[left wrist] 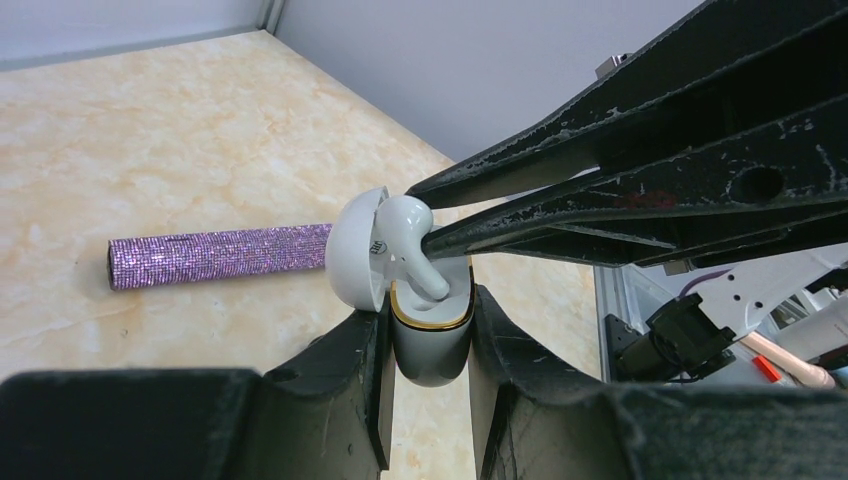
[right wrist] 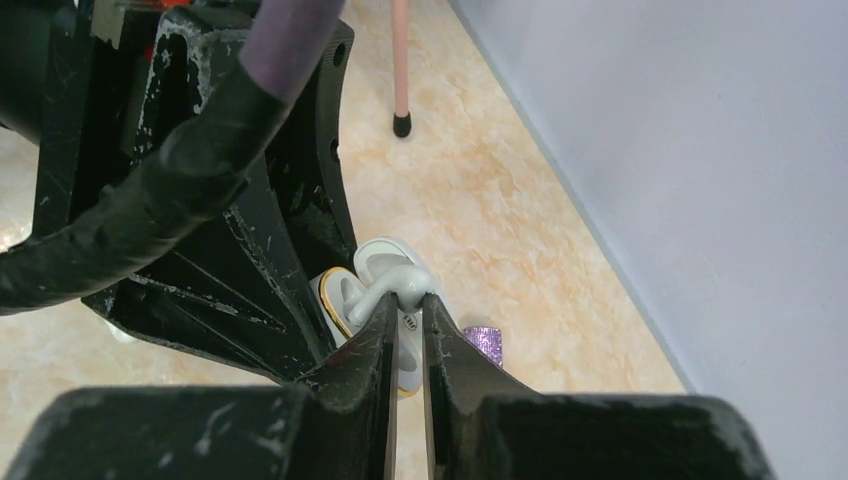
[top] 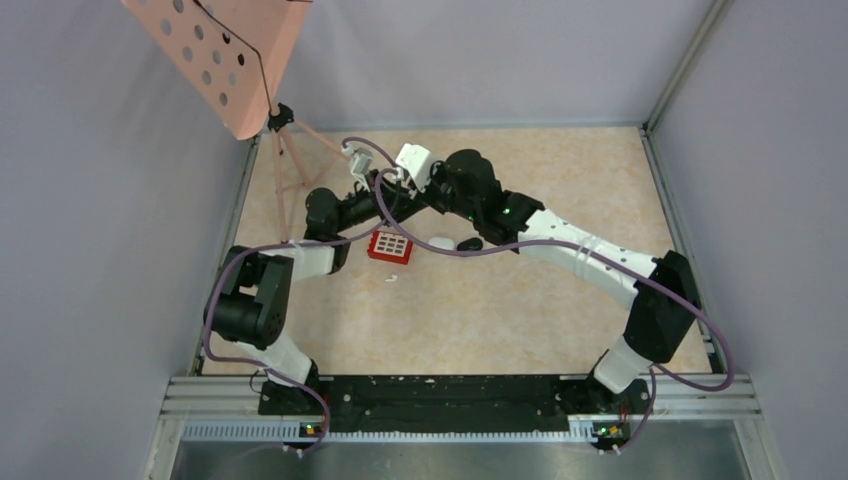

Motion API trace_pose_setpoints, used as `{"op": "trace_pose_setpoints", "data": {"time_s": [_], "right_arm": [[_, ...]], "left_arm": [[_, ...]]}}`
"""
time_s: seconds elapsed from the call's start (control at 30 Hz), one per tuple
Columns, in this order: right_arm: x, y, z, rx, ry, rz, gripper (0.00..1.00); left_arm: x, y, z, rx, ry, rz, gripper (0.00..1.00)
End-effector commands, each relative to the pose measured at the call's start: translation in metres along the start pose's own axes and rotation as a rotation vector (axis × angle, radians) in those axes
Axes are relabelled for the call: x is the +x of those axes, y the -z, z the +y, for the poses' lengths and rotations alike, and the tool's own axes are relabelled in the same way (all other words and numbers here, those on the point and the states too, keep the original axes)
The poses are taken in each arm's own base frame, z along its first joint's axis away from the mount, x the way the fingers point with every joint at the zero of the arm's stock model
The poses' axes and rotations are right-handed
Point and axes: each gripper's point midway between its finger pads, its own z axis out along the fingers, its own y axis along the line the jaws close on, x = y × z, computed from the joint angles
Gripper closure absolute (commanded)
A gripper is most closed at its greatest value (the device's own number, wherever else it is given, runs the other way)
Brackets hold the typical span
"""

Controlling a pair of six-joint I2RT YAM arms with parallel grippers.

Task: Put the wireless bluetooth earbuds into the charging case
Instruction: Place the earbud in the charging case.

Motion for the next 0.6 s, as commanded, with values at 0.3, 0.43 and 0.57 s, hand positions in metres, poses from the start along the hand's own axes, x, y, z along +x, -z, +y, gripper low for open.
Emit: {"op": "trace_pose_setpoints", "data": {"time_s": [0.3, 0.43, 0.57], "right_arm": [[-0.002, 0.001, -0.011, 0.112, -0.094, 0.013, 1.0], [0.0, 0.001, -0.012, 0.127, -0.115, 0.013, 1.0], [0.002, -0.002, -0.008, 0.116, -0.13, 0.014, 1.0]], "left_arm": [[-0.03, 0.002, -0.012, -0.007, -0.13, -0.088, 1.0], [-0.033, -0.001, -0.015, 0.012, -0.125, -0.084, 1.0], [-0.033, -0.001, -0.015, 0.017, -0.124, -0.081, 1.0]]}}
